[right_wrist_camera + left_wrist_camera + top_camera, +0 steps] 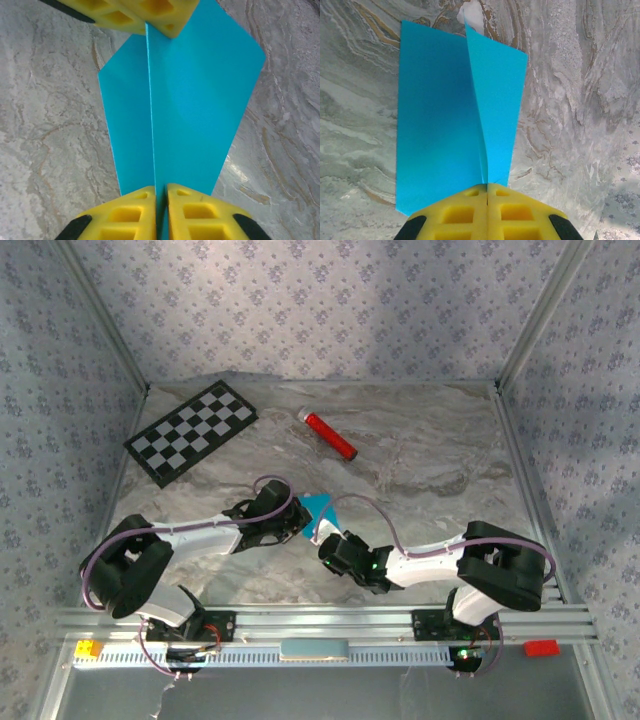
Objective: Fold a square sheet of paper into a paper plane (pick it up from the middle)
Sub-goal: Fourth fold the wing at the center of the table.
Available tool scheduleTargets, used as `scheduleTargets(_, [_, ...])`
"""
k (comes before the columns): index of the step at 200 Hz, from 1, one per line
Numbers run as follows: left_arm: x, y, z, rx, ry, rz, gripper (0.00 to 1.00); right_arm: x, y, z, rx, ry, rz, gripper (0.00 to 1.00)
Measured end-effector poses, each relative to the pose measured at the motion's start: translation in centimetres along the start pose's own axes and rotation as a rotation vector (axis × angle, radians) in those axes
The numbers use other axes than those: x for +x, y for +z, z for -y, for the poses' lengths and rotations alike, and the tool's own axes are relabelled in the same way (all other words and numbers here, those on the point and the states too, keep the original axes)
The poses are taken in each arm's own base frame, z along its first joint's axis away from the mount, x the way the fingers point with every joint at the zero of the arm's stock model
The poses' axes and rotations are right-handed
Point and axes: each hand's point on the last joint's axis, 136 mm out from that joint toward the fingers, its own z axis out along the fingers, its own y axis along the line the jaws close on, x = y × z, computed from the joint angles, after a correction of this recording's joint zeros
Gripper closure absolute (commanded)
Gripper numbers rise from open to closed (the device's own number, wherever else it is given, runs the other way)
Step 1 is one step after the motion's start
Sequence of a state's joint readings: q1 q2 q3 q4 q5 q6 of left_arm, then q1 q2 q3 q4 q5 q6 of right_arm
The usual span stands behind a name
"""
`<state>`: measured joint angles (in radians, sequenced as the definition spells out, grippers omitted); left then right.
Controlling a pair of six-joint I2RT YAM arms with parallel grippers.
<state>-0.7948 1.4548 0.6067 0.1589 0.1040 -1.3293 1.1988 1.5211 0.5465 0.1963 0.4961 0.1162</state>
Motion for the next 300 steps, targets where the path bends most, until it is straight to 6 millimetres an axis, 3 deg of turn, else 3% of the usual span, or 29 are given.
scheduleTargets(30, [0.0,0.0,-0.1,-0.005,0.001,0.0,0.92,0.0,0.1,0.1,-0.008,0.016,-0.002,0.94])
scheduleTargets(87, [-0.5,-0.7,0.7,-0.018,0.029,0.018,0.54,0.4,0.4,0.4,-0.023,0.066,-0.013,1.0])
scheduleTargets(110, [-0.9,-1.6,1.3,-0.011,0.045,0.042,0.48,0.5,0.5,0.7,-0.044,0.12,-0.011,1.0])
scheduleTargets(176, [-1.5,-2.9,1.4,-0.016,0.043,0.077,0.48,0.2,0.5,1.7,-0.255,0.409,0.04,1.0])
scheduleTargets(223, [-1.4,-2.5,1.1,-0.025,0.057,0.064,0.31,-0.8,0.1,1.2,-0.363,0.486,0.055,0.99])
scheduleTargets(241, [-1.3,-1.9,0.9,-0.039,0.057,0.047,0.28,-0.9,0.0,1.1,-0.375,0.486,0.057,0.99])
scheduleTargets(263, [-1.2,-1.1,1.0,-0.05,0.055,0.026,0.29,-0.9,-0.1,1.1,-0.374,0.478,0.057,0.98])
scheduleTargets(300, [-1.4,0.0,1.0,-0.066,0.028,0.003,0.41,-0.4,-0.3,0.7,-0.358,0.426,0.044,0.96])
